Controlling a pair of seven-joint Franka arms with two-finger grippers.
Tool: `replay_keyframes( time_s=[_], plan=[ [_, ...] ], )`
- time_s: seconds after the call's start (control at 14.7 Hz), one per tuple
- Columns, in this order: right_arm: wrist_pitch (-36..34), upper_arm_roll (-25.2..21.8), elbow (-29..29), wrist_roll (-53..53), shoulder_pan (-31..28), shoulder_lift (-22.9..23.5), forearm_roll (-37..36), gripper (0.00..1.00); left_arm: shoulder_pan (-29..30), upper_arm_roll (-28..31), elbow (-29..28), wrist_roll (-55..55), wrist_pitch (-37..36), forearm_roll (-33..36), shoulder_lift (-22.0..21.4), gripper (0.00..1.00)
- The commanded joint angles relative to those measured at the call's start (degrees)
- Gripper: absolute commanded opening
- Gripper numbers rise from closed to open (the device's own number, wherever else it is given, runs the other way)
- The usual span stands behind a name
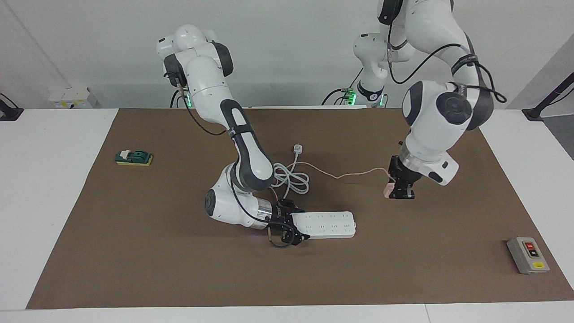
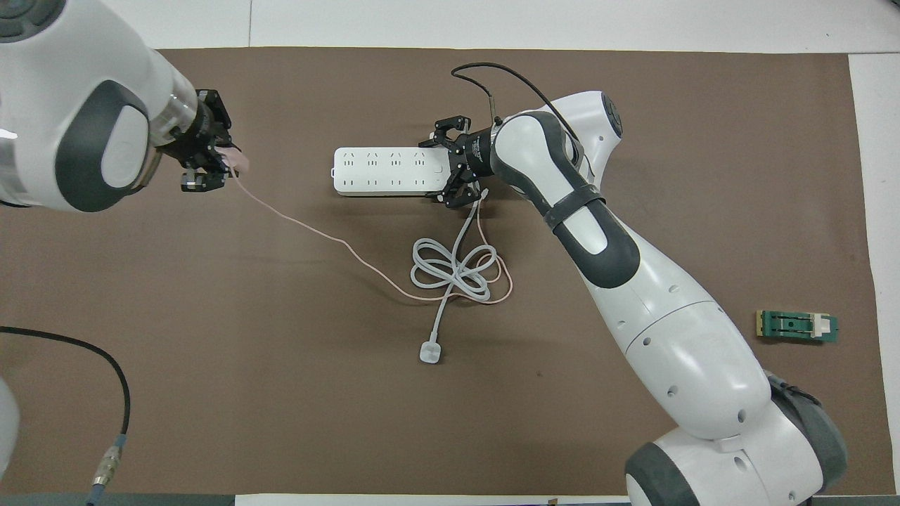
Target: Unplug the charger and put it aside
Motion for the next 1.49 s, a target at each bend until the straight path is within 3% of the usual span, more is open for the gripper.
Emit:
replay_keyframes(
  time_s=[0.0, 0.14, 0.34, 0.61, 0.75, 0.81, 0.88, 0.95, 1.02, 1.22, 1.43],
  plan=[
    [0.3, 0.4, 0.8, -1.9, 0.3, 0.9, -1.2, 1.00, 4.1, -0.3, -1.1, 10.1, -4.4, 0.0, -2.8, 0.00],
    [0.0, 0.4, 0.9, -1.0, -0.2, 0.4, -1.5, 1.00, 6.9, -0.3, -1.3, 19.8, -6.6, 0.1, -3.1, 0.00],
    [-0.6, 0.2, 0.6, 0.3, -0.7, -1.3, -1.5, 1.00, 12.7, 0.0, -5.8, 43.1, -8.1, 0.6, -5.4, 0.00],
    [-2.8, -1.1, -1.3, 0.6, -1.2, -3.9, -1.5, 1.00, 15.8, -0.1, -21.2, 72.6, 1.3, 0.6, -11.6, 0.00],
    [-5.2, -3.0, -3.1, 0.6, -1.4, -6.7, -1.6, 1.00, 15.5, -0.2, -28.4, 81.1, 8.1, 0.6, -14.1, 0.00],
    [-6.2, -4.0, -3.6, 0.8, -1.4, -8.2, -1.6, 1.00, 14.9, -0.2, -30.1, 84.6, 10.0, 0.6, -14.8, 0.15],
    [-6.7, -4.9, -4.4, 1.1, -1.1, -9.6, -2.2, 1.00, 14.1, -0.2, -30.9, 88.6, 11.6, 0.6, -14.9, 0.43],
    [-7.1, -5.7, -5.6, 1.1, -1.1, -11.4, -3.3, 1.00, 14.2, 0.0, -31.1, 91.1, 12.1, 0.6, -14.9, 0.55],
    [-8.3, -6.0, -6.5, 1.0, -1.1, -13.5, -4.9, 1.00, 14.4, -0.1, -30.4, 91.6, 11.8, 0.6, -14.8, 1.00],
    [-12.8, -7.7, -7.1, 0.1, -1.6, -19.1, -14.9, 1.00, 13.9, -0.2, -28.0, 91.7, 10.6, 0.7, -14.2, 1.00],
    [-19.0, -10.2, -7.2, -7.8, -1.6, -23.8, -23.2, 1.00, 13.9, -0.2, -22.0, 91.7, 3.5, 0.7, -14.3, 1.00]
  ],
)
